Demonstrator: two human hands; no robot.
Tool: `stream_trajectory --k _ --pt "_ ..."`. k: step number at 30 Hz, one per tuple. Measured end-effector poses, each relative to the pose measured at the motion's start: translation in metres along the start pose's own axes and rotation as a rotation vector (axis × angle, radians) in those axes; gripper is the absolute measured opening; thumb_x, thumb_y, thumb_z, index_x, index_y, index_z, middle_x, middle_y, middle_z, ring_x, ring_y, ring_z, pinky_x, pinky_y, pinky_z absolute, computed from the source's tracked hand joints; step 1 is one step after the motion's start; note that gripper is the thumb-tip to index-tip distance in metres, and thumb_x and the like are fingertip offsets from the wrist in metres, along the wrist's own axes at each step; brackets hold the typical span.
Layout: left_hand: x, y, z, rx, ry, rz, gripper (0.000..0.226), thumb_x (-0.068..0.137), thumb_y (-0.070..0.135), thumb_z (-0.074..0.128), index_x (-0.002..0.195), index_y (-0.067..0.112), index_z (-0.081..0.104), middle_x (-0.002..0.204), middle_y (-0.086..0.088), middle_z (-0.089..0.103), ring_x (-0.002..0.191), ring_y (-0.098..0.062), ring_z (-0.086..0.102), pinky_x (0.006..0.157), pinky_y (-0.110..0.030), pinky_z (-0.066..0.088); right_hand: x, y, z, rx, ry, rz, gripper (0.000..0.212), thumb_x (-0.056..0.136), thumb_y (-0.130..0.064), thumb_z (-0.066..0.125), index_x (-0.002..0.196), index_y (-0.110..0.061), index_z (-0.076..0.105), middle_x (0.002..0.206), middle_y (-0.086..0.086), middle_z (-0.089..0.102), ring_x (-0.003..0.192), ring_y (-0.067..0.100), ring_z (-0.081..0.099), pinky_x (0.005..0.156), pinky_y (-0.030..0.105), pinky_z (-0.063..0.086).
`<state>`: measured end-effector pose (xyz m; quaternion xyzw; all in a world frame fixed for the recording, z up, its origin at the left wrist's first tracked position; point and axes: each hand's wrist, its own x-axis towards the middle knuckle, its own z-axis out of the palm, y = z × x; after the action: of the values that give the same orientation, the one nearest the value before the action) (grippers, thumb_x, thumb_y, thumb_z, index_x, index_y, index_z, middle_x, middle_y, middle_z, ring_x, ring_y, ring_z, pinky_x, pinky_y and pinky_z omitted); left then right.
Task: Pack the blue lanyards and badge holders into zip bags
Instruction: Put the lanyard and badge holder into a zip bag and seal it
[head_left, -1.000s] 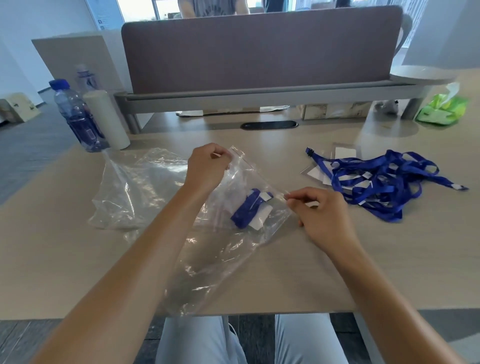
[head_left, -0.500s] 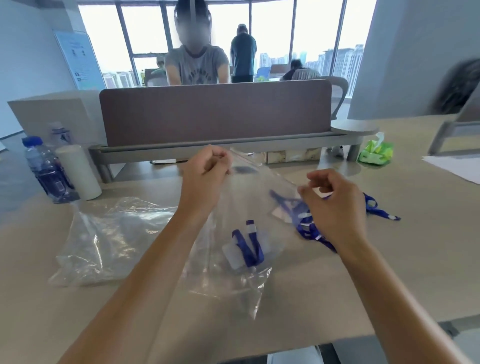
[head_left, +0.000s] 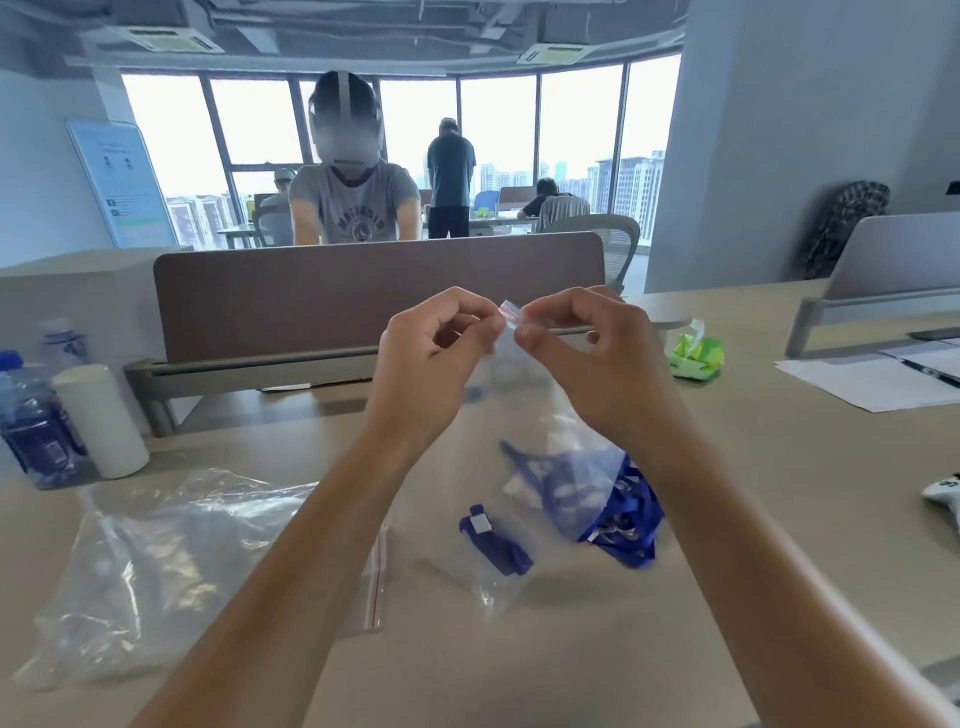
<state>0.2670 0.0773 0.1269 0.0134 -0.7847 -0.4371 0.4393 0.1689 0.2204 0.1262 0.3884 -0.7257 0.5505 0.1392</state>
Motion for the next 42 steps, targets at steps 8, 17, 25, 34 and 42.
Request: stream_trajectory --k 8,17,25,34,42 --pt "-0.006 0.008 0.002 -0.058 0.001 -0.029 0.006 0.093 0.011 0.070 0.091 0.012 0.075 0.079 -0.009 0.072 0.076 -0.030 0.066 0.073 -0.041 0.054 0.001 -0.008 -0.023 0.127 -0.145 0.026 0.009 0.087 -0.019 0.082 0.081 -0.017 0.076 0.070 -0.005 0.071 0.060 0.004 0.057 0.057 0.014 0.044" --pt "-0.023 0.014 0.014 0.092 0.004 0.056 0.008 0.096 0.016 0.067 0.091 0.017 0.073 0.082 0.010 0.071 0.076 -0.011 0.062 0.067 -0.020 0.050 -0.016 -0.006 -0.033 0.116 -0.187 0.043 0.009 0.089 -0.023 0.080 0.082 -0.019 0.077 0.066 -0.004 0.069 0.054 0.002 0.050 0.054 0.014 0.040" --pt "-0.039 0.026 0.030 0.116 -0.006 0.093 0.010 0.097 0.013 0.062 0.089 0.015 0.067 0.082 0.007 0.067 0.079 -0.016 0.060 0.068 -0.024 0.048 -0.034 -0.007 -0.053 0.024 -0.158 0.031 0.006 0.087 -0.022 0.079 0.083 -0.021 0.076 0.076 -0.004 0.075 0.068 0.013 0.067 0.068 0.024 0.054" --pt "-0.056 0.039 0.042 -0.026 -0.033 0.003 0.008 0.094 0.012 0.067 0.086 0.013 0.070 0.077 0.007 0.068 0.069 -0.003 0.055 0.065 -0.013 0.042 -0.058 -0.007 -0.076 -0.034 -0.139 0.054 0.006 0.090 -0.020 0.076 0.086 -0.024 0.076 0.079 -0.007 0.075 0.073 0.010 0.069 0.077 0.032 0.056" --pt "-0.057 0.050 0.046 -0.035 -0.079 0.075 0.007 0.094 0.015 0.068 0.089 0.016 0.073 0.083 0.001 0.071 0.076 -0.018 0.061 0.066 -0.020 0.046 -0.065 -0.016 -0.083 0.049 -0.101 0.024 0.003 0.091 -0.017 0.077 0.088 -0.016 0.078 0.080 -0.004 0.076 0.072 0.005 0.067 0.071 0.018 0.053"
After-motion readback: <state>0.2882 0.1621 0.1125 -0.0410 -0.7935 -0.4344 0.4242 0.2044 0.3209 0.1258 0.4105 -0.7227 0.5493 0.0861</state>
